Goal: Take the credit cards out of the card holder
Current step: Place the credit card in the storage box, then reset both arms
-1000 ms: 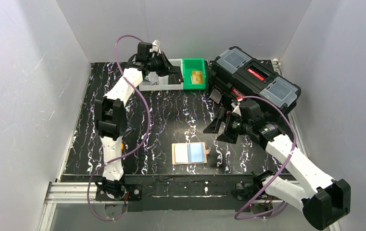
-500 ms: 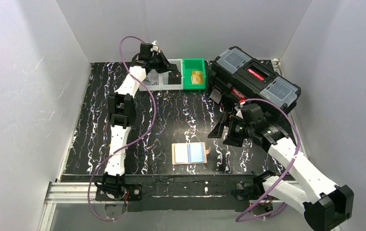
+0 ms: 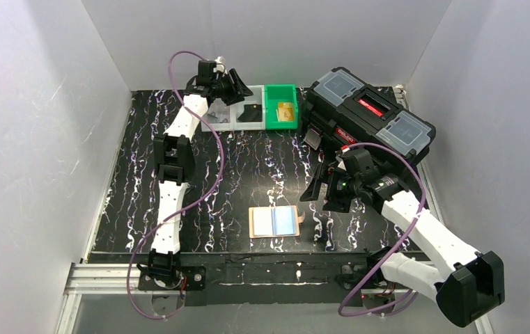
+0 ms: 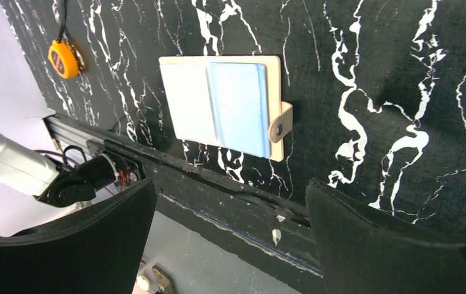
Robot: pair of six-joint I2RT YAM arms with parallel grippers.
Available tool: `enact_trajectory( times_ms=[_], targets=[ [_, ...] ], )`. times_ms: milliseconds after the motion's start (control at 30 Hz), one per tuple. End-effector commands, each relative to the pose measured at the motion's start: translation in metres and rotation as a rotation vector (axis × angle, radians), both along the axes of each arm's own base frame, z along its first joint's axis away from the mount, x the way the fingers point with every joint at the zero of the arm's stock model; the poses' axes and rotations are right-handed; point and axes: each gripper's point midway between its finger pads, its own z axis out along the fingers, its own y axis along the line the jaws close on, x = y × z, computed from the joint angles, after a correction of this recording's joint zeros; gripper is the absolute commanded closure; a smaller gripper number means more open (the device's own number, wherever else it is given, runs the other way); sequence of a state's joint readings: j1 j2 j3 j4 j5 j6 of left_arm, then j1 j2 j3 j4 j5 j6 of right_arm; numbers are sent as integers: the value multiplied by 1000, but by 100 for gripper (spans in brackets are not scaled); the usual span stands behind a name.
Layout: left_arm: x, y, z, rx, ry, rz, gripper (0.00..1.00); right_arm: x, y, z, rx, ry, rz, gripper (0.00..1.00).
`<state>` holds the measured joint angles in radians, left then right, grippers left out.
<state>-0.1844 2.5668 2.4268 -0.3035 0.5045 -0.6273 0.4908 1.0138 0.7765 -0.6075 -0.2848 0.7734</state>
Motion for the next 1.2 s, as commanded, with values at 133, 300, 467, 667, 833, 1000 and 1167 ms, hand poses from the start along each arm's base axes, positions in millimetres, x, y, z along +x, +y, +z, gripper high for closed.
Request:
enact_trajectory(
  times_ms=[133, 300, 467, 667, 833, 1000, 1167],
  targets=[
    [-26, 0, 88, -54, -81, -34, 49, 8, -6, -17, -74, -6, 11, 1],
    [-85, 10, 109, -58, -6, -22, 50, 9, -4, -34, -86, 5, 30, 6],
    [-173, 20, 87, -33, 131, -11, 52, 8, 10, -52, -104, 28, 72, 16],
    [-292, 35, 34, 90, 305, -2, 53, 13, 21, -65, -153, 34, 88, 24],
    [-363, 38, 3, 169, 388, -54, 54, 14, 24, -83, -207, 63, 93, 40],
    [-414, 41, -32, 273, 503, -100, 64, 15, 26, -90, -241, 83, 95, 59],
    [-445, 35, -64, 328, 580, -147, 83, 16, 26, -87, -250, 80, 78, 80]
  ],
)
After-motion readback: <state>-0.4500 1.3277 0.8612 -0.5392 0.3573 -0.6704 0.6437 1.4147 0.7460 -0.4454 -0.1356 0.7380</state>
